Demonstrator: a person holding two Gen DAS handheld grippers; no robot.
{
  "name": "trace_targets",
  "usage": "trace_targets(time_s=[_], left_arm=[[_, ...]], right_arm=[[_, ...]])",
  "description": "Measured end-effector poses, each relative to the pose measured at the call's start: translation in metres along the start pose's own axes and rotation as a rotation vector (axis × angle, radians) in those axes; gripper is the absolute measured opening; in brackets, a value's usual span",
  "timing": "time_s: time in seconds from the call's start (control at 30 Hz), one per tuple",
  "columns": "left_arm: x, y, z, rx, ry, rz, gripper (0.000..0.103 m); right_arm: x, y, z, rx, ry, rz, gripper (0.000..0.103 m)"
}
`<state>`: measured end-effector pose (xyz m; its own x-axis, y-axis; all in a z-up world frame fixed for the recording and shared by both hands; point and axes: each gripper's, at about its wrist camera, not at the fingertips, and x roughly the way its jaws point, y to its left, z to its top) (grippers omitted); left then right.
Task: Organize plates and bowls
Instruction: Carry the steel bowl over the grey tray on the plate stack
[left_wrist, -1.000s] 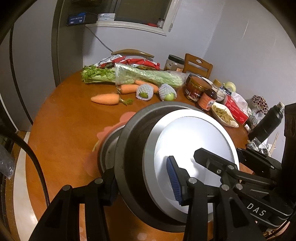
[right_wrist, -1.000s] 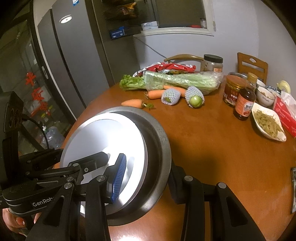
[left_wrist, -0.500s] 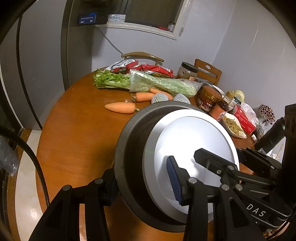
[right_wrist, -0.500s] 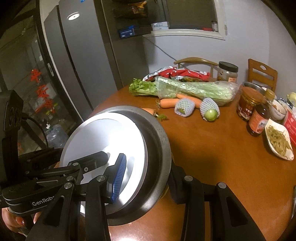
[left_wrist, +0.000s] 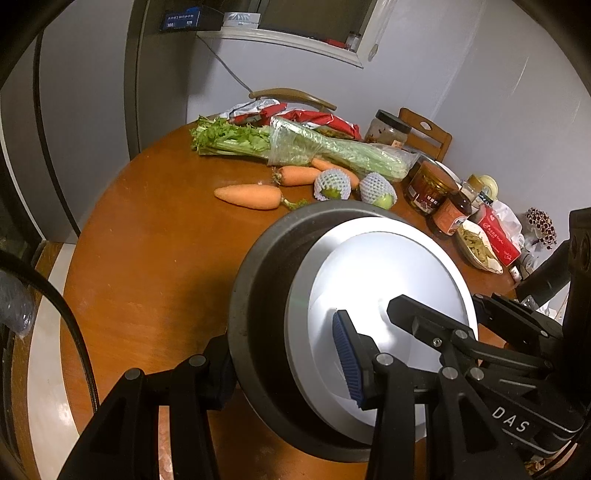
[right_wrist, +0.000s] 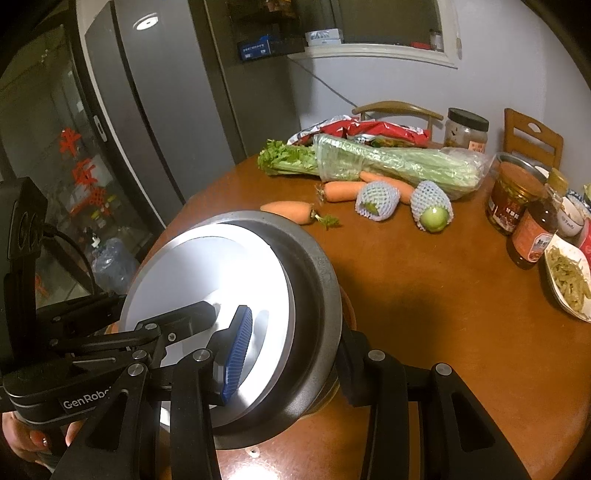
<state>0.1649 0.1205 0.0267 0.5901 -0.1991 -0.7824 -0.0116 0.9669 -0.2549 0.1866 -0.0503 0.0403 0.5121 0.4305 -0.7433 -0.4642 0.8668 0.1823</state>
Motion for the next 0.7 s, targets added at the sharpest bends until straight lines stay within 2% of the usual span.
trace_targets(time_s=[0.7], left_arm=[[0.018,-0.002,-0.01,-0.001,0.04,-0.011,0.046]], right_arm=[[0.014,-0.009,-0.012,0.017,0.038,-0.01,0.043]])
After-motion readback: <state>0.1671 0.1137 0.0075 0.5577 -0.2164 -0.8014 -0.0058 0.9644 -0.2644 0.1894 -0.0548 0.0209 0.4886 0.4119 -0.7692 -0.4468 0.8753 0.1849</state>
